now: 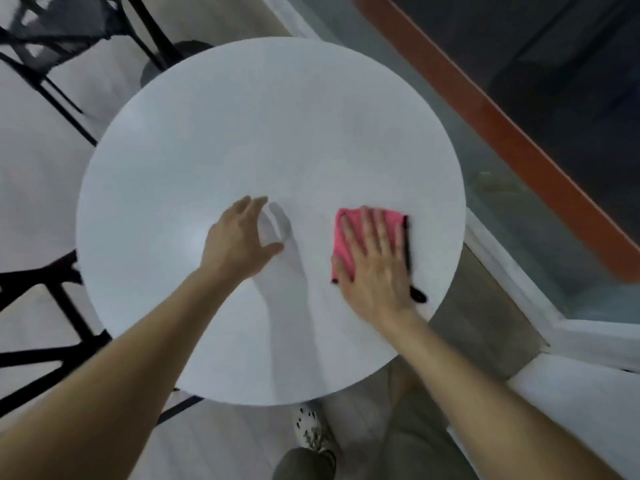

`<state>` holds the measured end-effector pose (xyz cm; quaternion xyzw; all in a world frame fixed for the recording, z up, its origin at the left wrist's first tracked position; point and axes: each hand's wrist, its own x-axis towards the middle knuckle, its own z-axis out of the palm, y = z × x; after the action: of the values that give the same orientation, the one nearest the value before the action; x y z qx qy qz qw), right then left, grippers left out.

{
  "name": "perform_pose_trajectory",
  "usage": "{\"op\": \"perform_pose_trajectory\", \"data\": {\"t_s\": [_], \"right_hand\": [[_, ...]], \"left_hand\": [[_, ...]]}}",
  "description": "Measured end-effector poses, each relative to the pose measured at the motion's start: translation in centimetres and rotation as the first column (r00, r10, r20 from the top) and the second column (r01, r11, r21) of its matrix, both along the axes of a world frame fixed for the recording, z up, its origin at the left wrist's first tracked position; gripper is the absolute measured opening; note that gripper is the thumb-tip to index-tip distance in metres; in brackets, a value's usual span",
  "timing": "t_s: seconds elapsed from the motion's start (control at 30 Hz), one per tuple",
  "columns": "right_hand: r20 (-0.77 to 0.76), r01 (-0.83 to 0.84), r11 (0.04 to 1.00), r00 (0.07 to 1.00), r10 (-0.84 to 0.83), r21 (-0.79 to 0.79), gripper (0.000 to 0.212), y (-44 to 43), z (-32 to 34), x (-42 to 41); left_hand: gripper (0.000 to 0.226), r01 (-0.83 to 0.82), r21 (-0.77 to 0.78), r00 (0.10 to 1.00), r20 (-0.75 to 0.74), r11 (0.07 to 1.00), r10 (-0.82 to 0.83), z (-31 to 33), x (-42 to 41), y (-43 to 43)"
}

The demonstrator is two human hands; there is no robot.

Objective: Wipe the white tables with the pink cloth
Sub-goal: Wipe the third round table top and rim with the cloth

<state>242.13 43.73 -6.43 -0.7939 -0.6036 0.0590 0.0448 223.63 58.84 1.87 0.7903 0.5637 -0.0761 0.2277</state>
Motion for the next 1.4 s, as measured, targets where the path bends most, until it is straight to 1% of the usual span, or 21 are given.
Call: {"op": "perform_pose_trajectory", "data": {"t_s": [0.1,0.17,0.23,0.33,0.37,0.43,0.53,0.6,0.7,0.73,0.77,0.83,0.93,1.03,1.07,1.1,1.13,1.17,1.23,1.33,1.4], "right_hand": [[-0.089,-0.263,0.965,0.961,0.262,0.003,0.072,-0.5,0.5,-11.0],[-0.118,-0.377,0.926,0.920,0.373,-0.007,0.071,0.8,0.7,-15.2],[-0.101,-0.470,0.882,0.879,0.466,-0.015,0.070,1.8,0.4,-15.6],[-0.073,-0.589,0.807,0.804,0.590,0.027,0.069,3.1,0.2,-10.8],[-0.061,-0.592,0.805,0.803,0.593,0.037,0.070,4.1,0.1,-8.2],[-0.028,-0.511,0.857,0.858,0.514,0.064,0.070,8.0,-0.4,-2.3],[0.028,-0.359,0.933,0.933,0.358,0.028,0.070,16.5,-0.9,5.9],[0.053,-0.252,0.968,0.966,0.252,-0.004,0.071,22.9,-1.2,8.9],[0.039,-0.117,0.993,0.992,0.118,-0.016,0.074,31.4,-0.7,7.0],[0.035,-0.121,0.992,0.992,0.121,-0.019,0.075,33.1,-0.5,4.8],[0.033,-0.165,0.986,0.986,0.166,-0.011,0.075,34.1,-0.4,2.1],[0.029,-0.329,0.944,0.944,0.329,0.027,0.072,33.7,-0.3,-3.6],[-0.001,-0.574,0.818,0.818,0.575,0.046,0.069,28.0,0.1,-10.0],[-0.044,-0.766,0.643,0.642,0.765,0.008,0.067,20.4,0.8,-9.4],[-0.058,-0.802,0.598,0.597,0.800,0.005,0.067,18.3,0.8,-7.8],[-0.080,-0.818,0.575,0.573,0.816,0.011,0.066,16.8,0.7,-5.8],[-0.093,-0.815,0.579,0.575,0.813,0.019,0.067,16.3,0.7,-3.6],[-0.086,-0.794,0.608,0.604,0.792,0.022,0.068,16.5,0.8,-1.3],[-0.035,-0.702,0.712,0.712,0.702,0.001,0.071,18.6,0.8,2.3],[0.046,-0.434,0.900,0.899,0.435,-0.035,0.071,23.1,0.4,2.6],[0.075,-0.238,0.971,0.968,0.240,-0.038,0.071,25.4,-0.1,-0.9]], "left_hand": [[0.090,-0.089,0.012,0.994,-0.055,0.996,0.090,0.0,-7.2,-1.7],[0.088,-0.121,0.035,0.986,-0.115,0.992,0.124,0.0,-10.4,-1.0],[0.103,-0.118,0.001,0.974,-0.193,0.993,0.116,-0.2,-12.0,0.1],[0.139,-0.079,-0.069,0.954,-0.295,0.995,0.056,-0.5,-12.0,2.4],[0.147,-0.087,-0.082,0.953,-0.296,0.993,0.059,-0.6,-11.7,3.1],[0.155,-0.097,-0.086,0.956,-0.286,0.992,0.069,-1.0,-11.3,4.0],[0.158,-0.100,-0.049,0.947,-0.311,0.994,0.080,-1.1,-10.9,4.3],[0.159,-0.107,-0.032,0.944,-0.316,0.994,0.092,-1.1,-10.9,4.1],[0.159,-0.138,-0.035,0.944,-0.309,0.990,0.121,-0.7,-10.7,3.8],[0.159,-0.154,-0.036,0.941,-0.311,0.987,0.135,-0.6,-10.8,3.8],[0.161,-0.166,-0.035,0.938,-0.313,0.985,0.147,-0.6,-11.1,3.8],[0.168,-0.200,-0.037,0.930,-0.323,0.979,0.178,-0.6,-11.6,3.7],[0.175,-0.273,-0.038,0.909,-0.338,0.961,0.245,-0.5,-11.9,3.5],[0.173,-0.254,-0.045,0.915,-0.336,0.966,0.225,-0.5,-11.9,3.5],[0.172,-0.236,-0.046,0.919,-0.336,0.971,0.207,-0.6,-12.1,3.5],[0.171,-0.223,-0.049,0.921,-0.338,0.974,0.194,-0.6,-12.1,3.5],[0.171,-0.216,-0.050,0.921,-0.341,0.975,0.186,-0.6,-12.2,3.4],[0.170,-0.209,-0.051,0.922,-0.344,0.976,0.180,-0.6,-12.3,3.4],[0.169,-0.193,-0.057,0.927,-0.339,0.980,0.163,-0.6,-12.3,3.4],[0.167,-0.154,-0.048,0.940,-0.316,0.987,0.132,-0.6,-12.4,3.5],[0.165,-0.116,-0.047,0.941,-0.326,0.992,0.094,-0.8,-12.6,3.6]]}}
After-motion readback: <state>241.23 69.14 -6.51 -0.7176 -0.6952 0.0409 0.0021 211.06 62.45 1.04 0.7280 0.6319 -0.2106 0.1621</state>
